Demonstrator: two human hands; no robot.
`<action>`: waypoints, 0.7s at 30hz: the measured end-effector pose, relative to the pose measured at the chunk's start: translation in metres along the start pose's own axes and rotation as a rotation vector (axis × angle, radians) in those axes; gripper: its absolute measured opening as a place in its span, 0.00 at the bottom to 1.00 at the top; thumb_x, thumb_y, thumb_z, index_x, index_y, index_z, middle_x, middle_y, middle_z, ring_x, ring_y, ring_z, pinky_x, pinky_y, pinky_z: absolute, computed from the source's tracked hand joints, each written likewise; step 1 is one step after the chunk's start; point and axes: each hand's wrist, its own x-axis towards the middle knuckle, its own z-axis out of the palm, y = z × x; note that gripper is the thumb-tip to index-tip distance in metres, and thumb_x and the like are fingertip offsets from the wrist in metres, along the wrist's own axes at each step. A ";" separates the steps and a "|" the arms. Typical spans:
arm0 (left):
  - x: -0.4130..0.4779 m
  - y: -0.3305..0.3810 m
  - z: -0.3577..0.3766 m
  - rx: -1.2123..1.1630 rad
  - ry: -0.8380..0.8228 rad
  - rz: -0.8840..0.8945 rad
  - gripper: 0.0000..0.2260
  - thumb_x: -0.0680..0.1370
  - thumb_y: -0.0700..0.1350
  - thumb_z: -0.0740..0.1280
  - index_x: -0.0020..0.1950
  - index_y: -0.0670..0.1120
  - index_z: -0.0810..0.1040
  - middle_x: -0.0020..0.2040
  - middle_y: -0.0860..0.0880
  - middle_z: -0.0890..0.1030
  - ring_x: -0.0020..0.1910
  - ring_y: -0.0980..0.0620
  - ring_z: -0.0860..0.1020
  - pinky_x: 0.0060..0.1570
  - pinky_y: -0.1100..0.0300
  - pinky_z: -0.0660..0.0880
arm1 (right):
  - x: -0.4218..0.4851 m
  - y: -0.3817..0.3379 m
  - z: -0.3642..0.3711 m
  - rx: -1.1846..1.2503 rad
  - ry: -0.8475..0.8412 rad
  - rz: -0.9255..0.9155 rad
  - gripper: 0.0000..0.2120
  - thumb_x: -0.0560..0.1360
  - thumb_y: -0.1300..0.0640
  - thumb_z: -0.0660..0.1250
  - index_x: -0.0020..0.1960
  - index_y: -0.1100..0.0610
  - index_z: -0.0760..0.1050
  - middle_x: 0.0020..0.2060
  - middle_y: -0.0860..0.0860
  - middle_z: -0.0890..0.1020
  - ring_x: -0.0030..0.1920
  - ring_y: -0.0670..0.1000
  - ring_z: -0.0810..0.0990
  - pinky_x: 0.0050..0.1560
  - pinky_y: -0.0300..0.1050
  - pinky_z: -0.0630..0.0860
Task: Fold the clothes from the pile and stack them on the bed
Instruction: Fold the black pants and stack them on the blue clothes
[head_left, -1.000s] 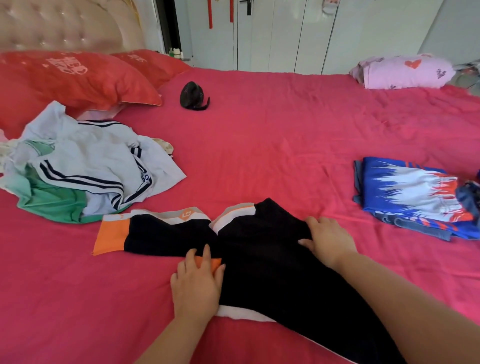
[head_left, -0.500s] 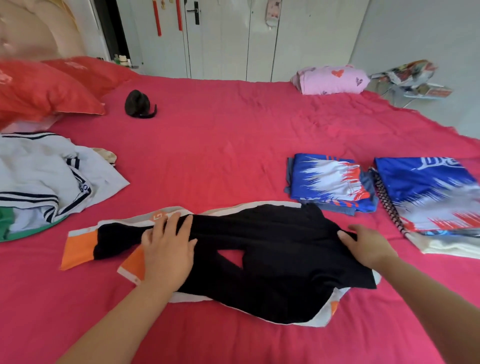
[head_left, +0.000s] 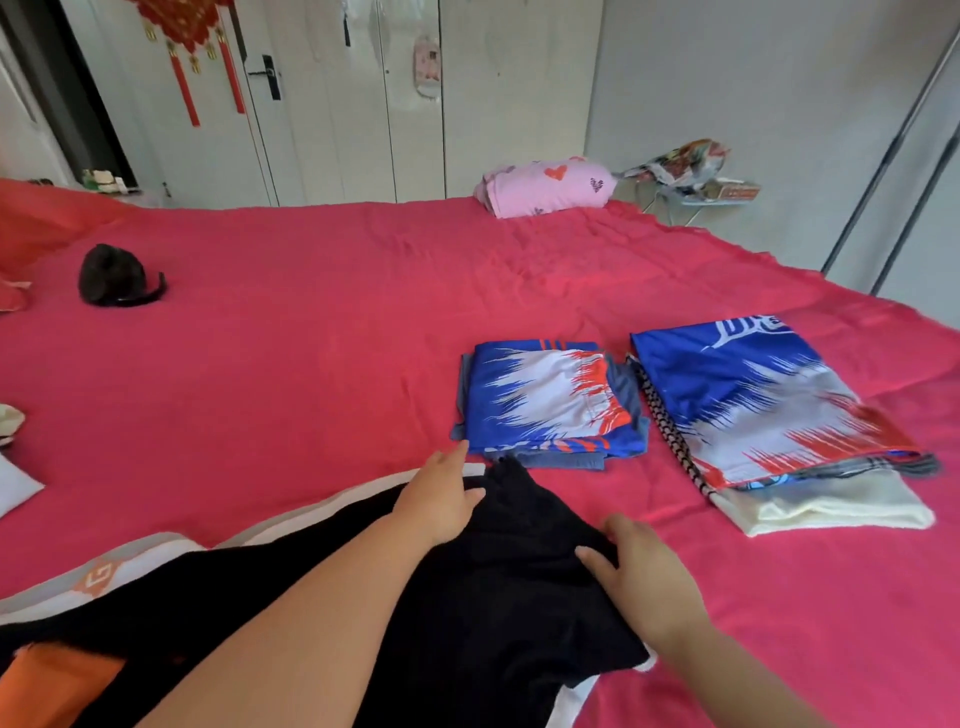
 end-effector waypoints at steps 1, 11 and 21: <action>0.007 0.002 0.006 0.035 -0.039 -0.045 0.31 0.78 0.52 0.62 0.76 0.47 0.52 0.72 0.42 0.62 0.70 0.44 0.64 0.67 0.53 0.63 | 0.001 0.002 0.001 0.001 0.011 -0.018 0.13 0.75 0.45 0.63 0.53 0.53 0.70 0.48 0.51 0.76 0.51 0.53 0.76 0.48 0.47 0.71; 0.037 0.087 0.013 -0.252 0.290 0.184 0.21 0.75 0.46 0.69 0.67 0.45 0.72 0.64 0.45 0.72 0.61 0.47 0.72 0.61 0.58 0.66 | 0.007 0.035 -0.044 -0.057 0.226 0.156 0.14 0.75 0.49 0.64 0.54 0.58 0.72 0.52 0.56 0.75 0.52 0.59 0.77 0.46 0.51 0.73; -0.049 0.041 0.022 -0.001 0.006 0.323 0.29 0.78 0.49 0.64 0.76 0.51 0.56 0.77 0.52 0.54 0.75 0.54 0.55 0.71 0.62 0.53 | -0.026 0.019 -0.028 -0.180 0.280 -0.277 0.19 0.74 0.44 0.59 0.58 0.52 0.78 0.52 0.53 0.82 0.54 0.60 0.79 0.56 0.58 0.74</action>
